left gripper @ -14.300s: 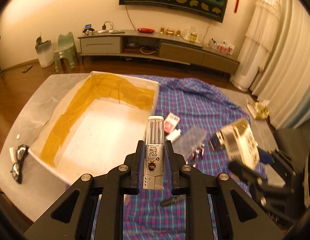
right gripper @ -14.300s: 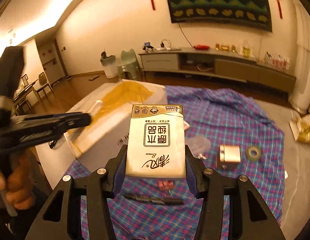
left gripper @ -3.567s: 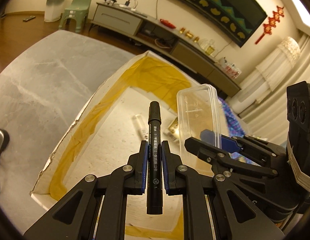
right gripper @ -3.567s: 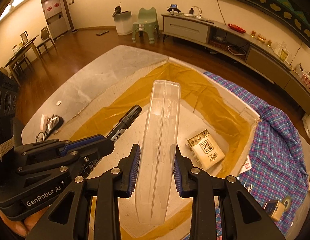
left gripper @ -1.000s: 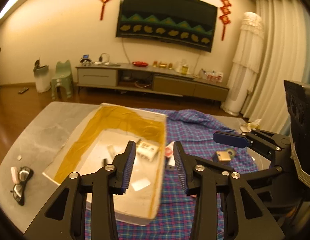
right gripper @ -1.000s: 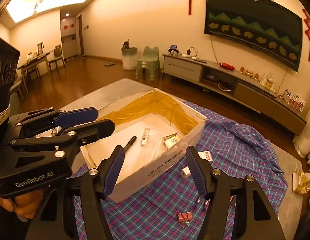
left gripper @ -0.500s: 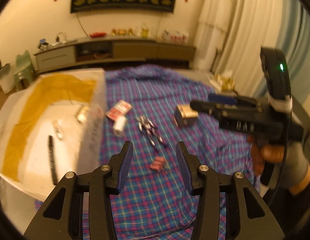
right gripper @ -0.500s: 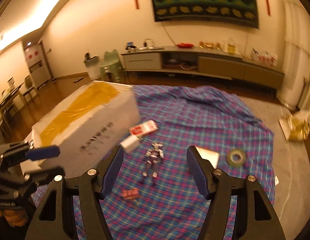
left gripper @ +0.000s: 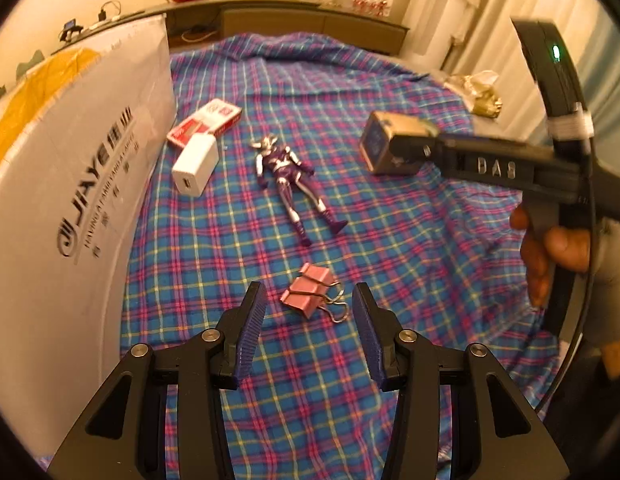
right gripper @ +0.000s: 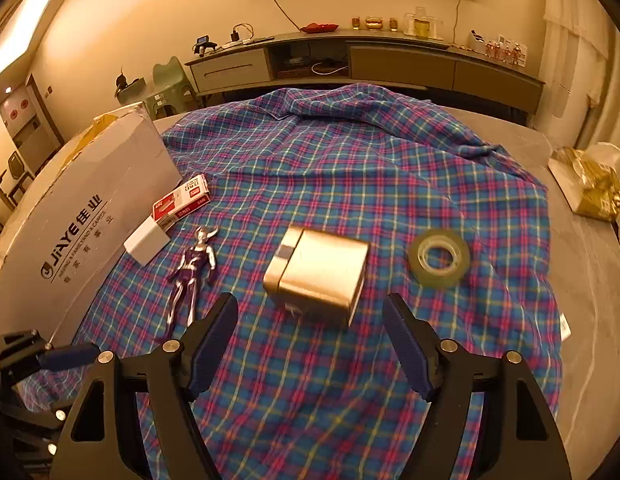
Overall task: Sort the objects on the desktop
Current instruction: 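Grasp the pink binder clip with the left tool while the right grasps the gold cube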
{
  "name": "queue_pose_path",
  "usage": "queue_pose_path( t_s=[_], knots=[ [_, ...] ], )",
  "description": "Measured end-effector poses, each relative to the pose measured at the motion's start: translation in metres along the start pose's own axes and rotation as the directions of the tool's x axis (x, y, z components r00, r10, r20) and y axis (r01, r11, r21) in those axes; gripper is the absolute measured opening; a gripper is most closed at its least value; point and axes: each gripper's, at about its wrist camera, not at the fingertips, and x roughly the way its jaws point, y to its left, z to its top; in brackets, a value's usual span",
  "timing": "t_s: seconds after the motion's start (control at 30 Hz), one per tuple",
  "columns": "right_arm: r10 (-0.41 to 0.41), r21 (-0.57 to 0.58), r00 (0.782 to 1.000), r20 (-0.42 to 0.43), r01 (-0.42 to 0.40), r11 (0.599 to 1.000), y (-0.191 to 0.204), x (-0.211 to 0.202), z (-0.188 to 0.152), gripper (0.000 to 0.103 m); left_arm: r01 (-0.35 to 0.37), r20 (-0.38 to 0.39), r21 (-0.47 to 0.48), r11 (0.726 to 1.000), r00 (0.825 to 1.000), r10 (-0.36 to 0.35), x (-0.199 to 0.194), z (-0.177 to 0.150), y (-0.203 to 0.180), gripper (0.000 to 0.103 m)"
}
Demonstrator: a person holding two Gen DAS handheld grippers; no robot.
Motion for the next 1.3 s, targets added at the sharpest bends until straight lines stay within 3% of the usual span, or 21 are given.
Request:
queue_pose_path(
  t_s=[0.2,0.23,0.27,0.3,0.43,0.47,0.5,0.73,0.97,1.3],
  knots=[
    [-0.020,-0.059,0.999,-0.041,0.017,0.998,0.010,0.033,0.011,0.073,-0.002,-0.039,0.042,0.999,0.999,0.003,0.020,-0.006,-0.008,0.048],
    [-0.021,-0.059,0.998,-0.051,0.018,0.998,0.009,0.037,0.012,0.068,-0.012,-0.040,0.052,0.999,0.999,0.015,0.024,-0.007,-0.009,0.048],
    [-0.023,-0.058,0.998,-0.065,0.019,0.998,0.007,0.041,0.013,0.055,-0.032,-0.019,0.065,0.997,0.999,0.033,0.025,-0.007,-0.011,0.050],
    [-0.014,-0.054,0.997,-0.078,0.010,0.998,0.006,0.044,0.015,0.053,-0.039,-0.013,0.073,0.997,0.999,0.040,0.026,-0.007,-0.012,0.051],
    [-0.006,-0.058,0.997,-0.083,0.001,0.998,0.003,0.045,0.016,0.052,-0.048,0.014,0.073,0.996,0.999,0.047,0.027,-0.007,-0.008,0.050],
    [0.001,-0.051,0.996,-0.086,-0.005,0.999,0.003,0.044,0.016,0.052,-0.056,0.021,0.081,0.995,0.998,0.054,0.026,-0.008,-0.008,0.046],
    [0.016,-0.039,0.996,-0.093,-0.020,0.999,0.001,0.043,0.016,0.052,-0.074,0.028,0.091,0.993,0.997,0.072,0.026,-0.008,-0.008,0.033],
    [0.067,0.007,0.995,-0.076,-0.067,0.998,-0.001,0.027,0.013,0.052,-0.084,0.047,0.109,0.991,0.996,0.079,0.027,-0.006,-0.005,0.024],
    [0.090,-0.001,0.995,-0.037,-0.090,0.996,0.006,0.005,0.014,0.052,-0.090,0.046,0.059,0.994,0.995,0.087,0.022,-0.004,0.009,0.024],
    [0.120,-0.024,0.993,0.001,-0.120,0.993,0.022,-0.020,0.007,0.052,-0.064,0.109,0.028,0.998,0.992,0.060,-0.007,0.000,0.012,0.024]
  ],
)
